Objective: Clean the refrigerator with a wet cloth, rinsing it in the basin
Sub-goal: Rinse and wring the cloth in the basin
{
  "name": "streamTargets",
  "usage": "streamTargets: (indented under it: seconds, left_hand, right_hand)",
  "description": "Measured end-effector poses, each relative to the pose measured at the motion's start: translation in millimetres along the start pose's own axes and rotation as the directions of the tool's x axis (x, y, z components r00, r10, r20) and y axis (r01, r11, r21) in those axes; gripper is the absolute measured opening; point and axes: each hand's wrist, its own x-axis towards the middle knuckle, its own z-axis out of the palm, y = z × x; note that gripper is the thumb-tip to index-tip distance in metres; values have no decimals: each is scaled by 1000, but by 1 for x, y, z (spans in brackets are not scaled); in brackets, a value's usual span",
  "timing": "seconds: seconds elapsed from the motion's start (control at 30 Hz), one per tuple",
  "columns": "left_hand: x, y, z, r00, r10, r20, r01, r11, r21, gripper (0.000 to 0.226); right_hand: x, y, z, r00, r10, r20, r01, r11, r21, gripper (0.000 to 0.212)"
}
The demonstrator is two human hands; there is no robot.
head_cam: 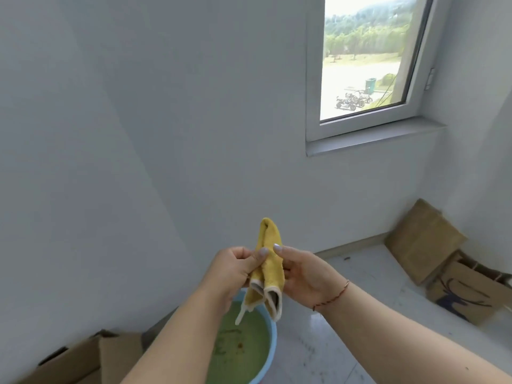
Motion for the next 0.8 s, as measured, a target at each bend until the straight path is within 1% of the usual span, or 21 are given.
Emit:
streamTargets:
  seconds: [0.03, 0.07, 0.1, 0.13, 0.17, 0.23, 0.3, 0.33, 0.4, 0.43, 0.47, 0.53, 0.63, 0.67, 0.7, 0.73, 0.8]
  left_hand:
    - [8, -12, -16, 999, -26, -19, 26, 1000, 5, 39]
    - [17, -29, -34, 998, -57, -34, 57, 998, -8, 42]
    - [24, -43, -46, 995, -92, -43, 90, 995, -30, 43]
    - [34, -60, -63, 991, -125, -51, 121, 990, -75, 42]
    - [42, -74, -73, 986, -157, -62, 148, 981, -122, 38]
    - [62, -113, -100, 964, -223, -146, 195, 963, -186, 28]
    - [81, -153, -125, 930, -273, -246, 233, 955, -182, 19]
    - [88, -168, -133, 917, -279, -286, 246, 958, -144, 15]
    - [108, -218, -151, 887, -310, -342, 287, 951, -118, 8]
    - [110, -230, -156, 878, -318, -357, 304, 948, -98, 7]
    - [116, -243, -160, 864, -331, -378, 325, 942, -82, 8]
    - [137, -292, -164, 837, -362, -410, 370, 927, -63, 14]
    - [168, -354, -171, 801, -366, -474, 377, 923, -77, 16]
    - [177, -371, -174, 793, -351, -498, 371, 927, -62, 17]
    - [185, -389, -177, 790, -323, -521, 369, 929, -17, 19]
    - [196, -416, -179, 794, -285, -537, 370, 927, 56, 21]
    - [217, -465, -181, 815, -185, -549, 386, 880, 278, 30]
  right_hand:
    - [18, 14, 1, 1000, 15, 7, -15, 998, -57, 40]
    - [41, 32, 1, 999, 40, -15, -42, 994, -105, 48]
    - [57, 47, -1, 995, 60, -74, -71, 986, -150, 56]
    - [79, 66, -4, 988, 88, -131, -111, 978, -175, 60]
    - [94, 80, -11, 975, 101, -196, -139, 972, -191, 59]
    - [127, 111, -26, 940, 143, -311, -225, 943, -247, 45]
    - [153, 135, -48, 893, 179, -412, -332, 881, -337, 35]
    - [162, 144, -59, 876, 166, -452, -362, 846, -392, 31]
    - [195, 177, -89, 855, 204, -476, -436, 780, -449, 26]
    - [198, 185, -97, 847, 212, -487, -456, 760, -462, 24]
    - [207, 192, -103, 839, 227, -495, -480, 736, -477, 22]
    - [237, 230, -132, 832, 249, -496, -516, 676, -526, 18]
    - [281, 278, -171, 828, 269, -492, -540, 616, -573, 19]
    - [293, 291, -181, 831, 255, -494, -540, 582, -608, 20]
    - [304, 302, -190, 838, 234, -494, -536, 524, -662, 23]
    - [318, 318, -204, 850, 196, -489, -522, 437, -732, 27]
    - [342, 342, -226, 897, 85, -434, -442, 234, -866, 39]
